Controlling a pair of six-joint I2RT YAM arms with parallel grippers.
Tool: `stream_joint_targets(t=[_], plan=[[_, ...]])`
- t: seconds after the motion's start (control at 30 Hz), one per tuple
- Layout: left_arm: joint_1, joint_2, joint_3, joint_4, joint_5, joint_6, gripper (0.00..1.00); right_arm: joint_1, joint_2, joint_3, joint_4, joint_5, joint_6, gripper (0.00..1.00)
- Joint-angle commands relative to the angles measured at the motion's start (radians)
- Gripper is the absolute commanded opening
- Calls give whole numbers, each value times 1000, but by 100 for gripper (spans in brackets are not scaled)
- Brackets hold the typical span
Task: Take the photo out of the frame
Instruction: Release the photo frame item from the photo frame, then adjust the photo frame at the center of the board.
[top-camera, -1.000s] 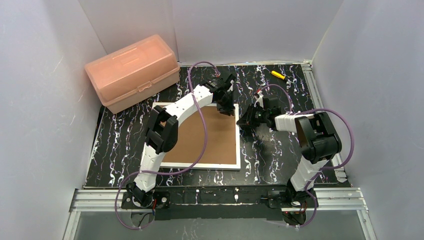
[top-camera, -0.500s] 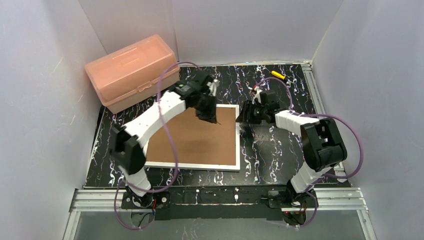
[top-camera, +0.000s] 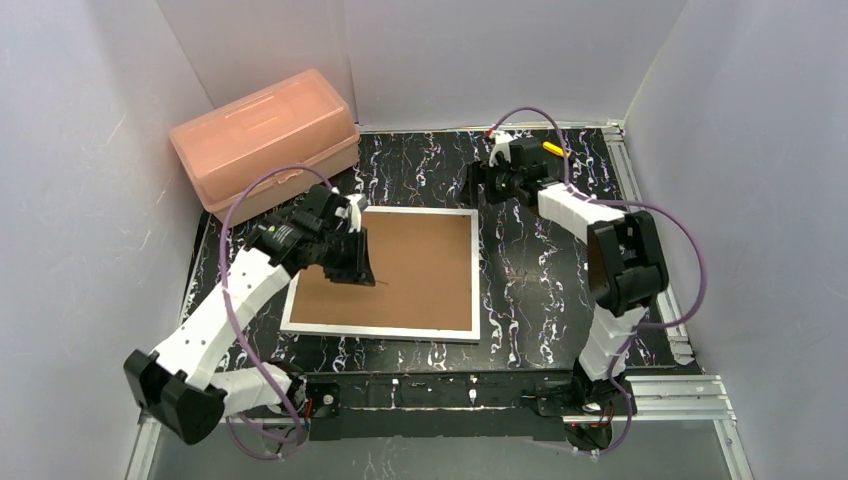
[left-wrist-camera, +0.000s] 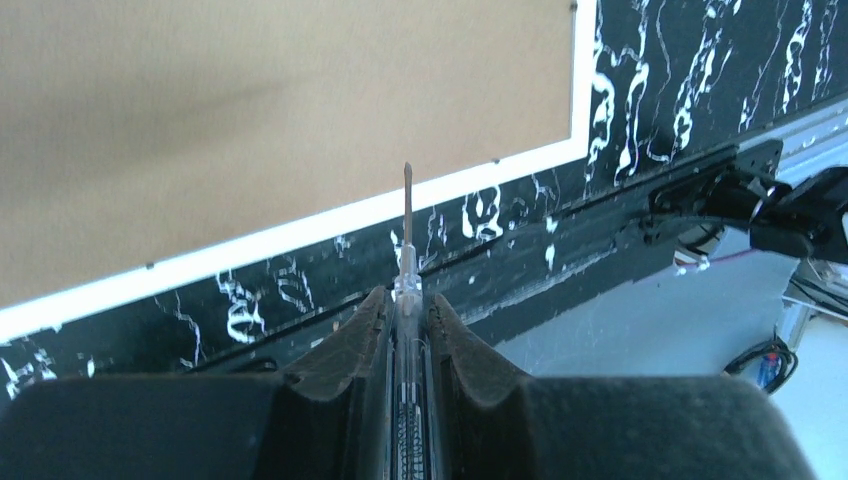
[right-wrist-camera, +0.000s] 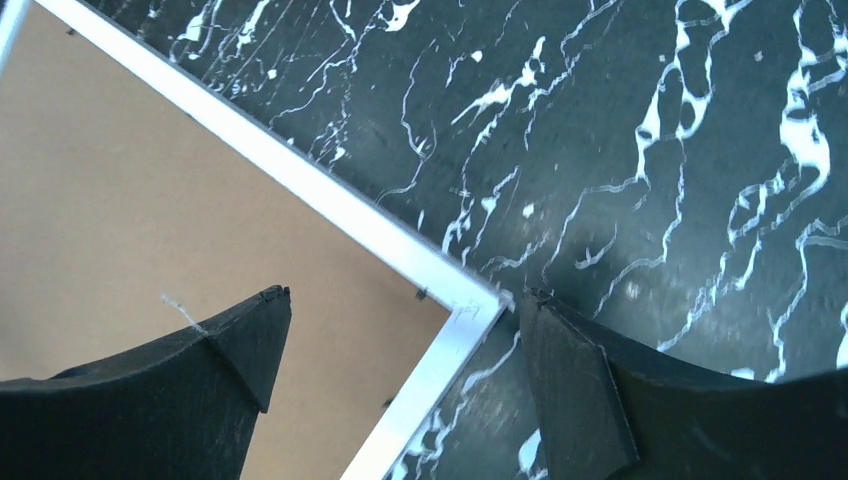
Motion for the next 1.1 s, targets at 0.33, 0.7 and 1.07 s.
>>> stream_joint_targets(t=[0.33,0.7,1.07], plan=[[12,-240,-230,-115,121,-84,0,64,366,387,-165,-204,-291,68],[12,-231,-248,-104,109,-91,0,72,414,416,-320,-160,-426,51],[12,-223,-321,-33,210,-104,0,30,162,71,-265,38,-385,26]])
